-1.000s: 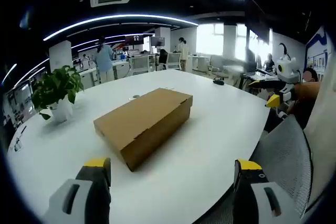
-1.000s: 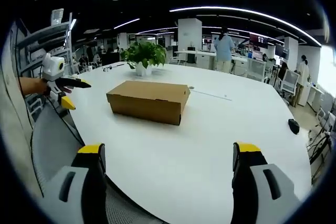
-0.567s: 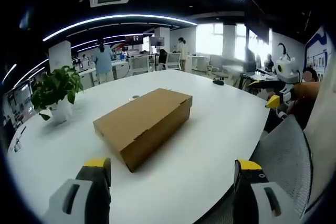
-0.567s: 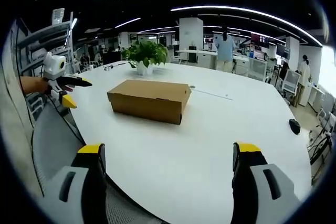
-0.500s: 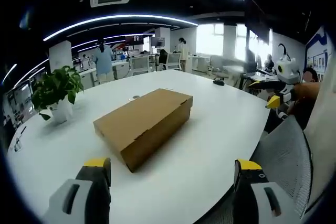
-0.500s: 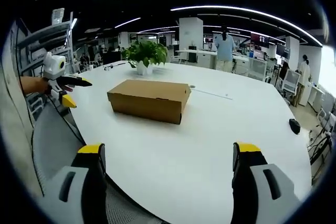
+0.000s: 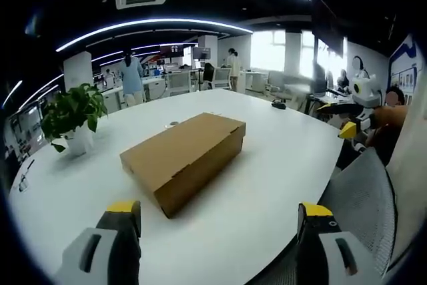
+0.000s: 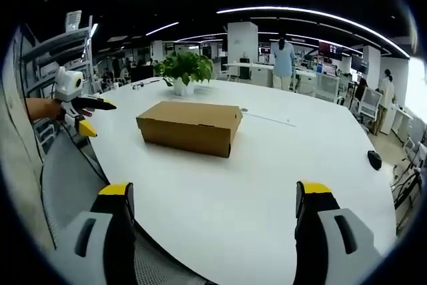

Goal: Operate the shoe box by opening the lid, removing the specified soft item, and placing it in the target area until the item is outside and the box remains undamaged.

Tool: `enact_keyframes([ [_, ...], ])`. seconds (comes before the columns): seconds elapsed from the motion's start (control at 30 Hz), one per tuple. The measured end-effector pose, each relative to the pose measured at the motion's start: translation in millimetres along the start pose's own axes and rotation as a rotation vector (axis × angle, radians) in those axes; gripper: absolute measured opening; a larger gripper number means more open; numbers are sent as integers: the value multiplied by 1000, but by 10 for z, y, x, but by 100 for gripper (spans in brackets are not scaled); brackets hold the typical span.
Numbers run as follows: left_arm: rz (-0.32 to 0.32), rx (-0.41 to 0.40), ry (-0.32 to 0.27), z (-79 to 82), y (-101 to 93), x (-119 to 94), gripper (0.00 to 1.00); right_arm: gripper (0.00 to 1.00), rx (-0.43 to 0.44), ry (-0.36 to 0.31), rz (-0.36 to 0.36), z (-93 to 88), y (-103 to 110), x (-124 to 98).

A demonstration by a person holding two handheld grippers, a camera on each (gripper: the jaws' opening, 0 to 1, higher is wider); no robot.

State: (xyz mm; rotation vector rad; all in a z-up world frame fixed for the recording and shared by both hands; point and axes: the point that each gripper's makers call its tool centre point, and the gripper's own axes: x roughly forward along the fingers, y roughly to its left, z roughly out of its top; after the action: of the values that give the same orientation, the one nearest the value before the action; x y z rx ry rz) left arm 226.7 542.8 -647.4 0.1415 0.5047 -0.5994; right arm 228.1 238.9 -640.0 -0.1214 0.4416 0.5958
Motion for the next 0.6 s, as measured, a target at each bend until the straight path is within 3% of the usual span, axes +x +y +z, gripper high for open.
enact_keyframes([
  [0.6,5,-5,0,-3,17,-10,100,96,-7,6,6,0,-15,6],
])
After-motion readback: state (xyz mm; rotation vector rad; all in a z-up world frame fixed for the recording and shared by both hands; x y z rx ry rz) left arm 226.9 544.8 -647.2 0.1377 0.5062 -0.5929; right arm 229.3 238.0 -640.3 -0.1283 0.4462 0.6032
